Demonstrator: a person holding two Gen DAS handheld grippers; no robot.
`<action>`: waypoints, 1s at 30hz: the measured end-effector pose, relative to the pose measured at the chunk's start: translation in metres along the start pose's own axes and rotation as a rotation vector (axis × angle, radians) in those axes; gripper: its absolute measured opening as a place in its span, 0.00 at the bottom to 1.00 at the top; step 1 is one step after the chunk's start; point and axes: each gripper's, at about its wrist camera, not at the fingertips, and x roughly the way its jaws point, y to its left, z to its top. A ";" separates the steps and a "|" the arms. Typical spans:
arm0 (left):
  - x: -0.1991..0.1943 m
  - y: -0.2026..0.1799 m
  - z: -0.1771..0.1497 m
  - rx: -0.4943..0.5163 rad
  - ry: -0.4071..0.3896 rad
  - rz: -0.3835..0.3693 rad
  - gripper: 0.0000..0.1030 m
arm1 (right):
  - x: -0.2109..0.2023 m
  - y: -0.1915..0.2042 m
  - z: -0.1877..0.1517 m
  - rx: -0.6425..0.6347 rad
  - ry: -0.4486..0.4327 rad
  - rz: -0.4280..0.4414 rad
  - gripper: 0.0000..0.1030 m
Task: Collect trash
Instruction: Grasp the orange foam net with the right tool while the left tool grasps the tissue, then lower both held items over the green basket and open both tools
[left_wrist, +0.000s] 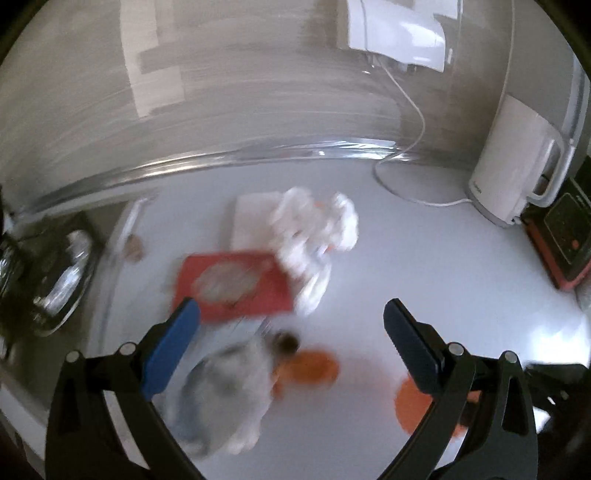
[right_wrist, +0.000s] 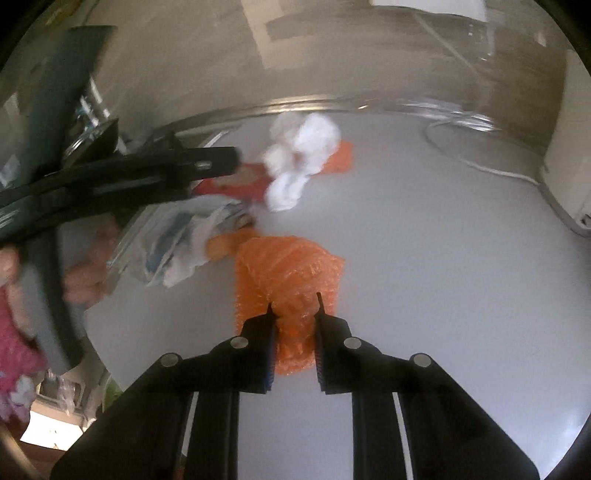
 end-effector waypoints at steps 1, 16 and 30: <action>0.014 -0.006 0.008 0.002 0.015 -0.008 0.93 | -0.002 -0.006 0.001 0.006 -0.004 -0.006 0.17; 0.096 -0.007 0.053 -0.116 0.114 -0.031 0.15 | 0.000 -0.052 0.008 0.101 -0.024 0.000 0.20; -0.081 0.023 -0.015 -0.116 -0.055 -0.067 0.15 | -0.030 0.016 0.002 -0.013 -0.038 0.050 0.20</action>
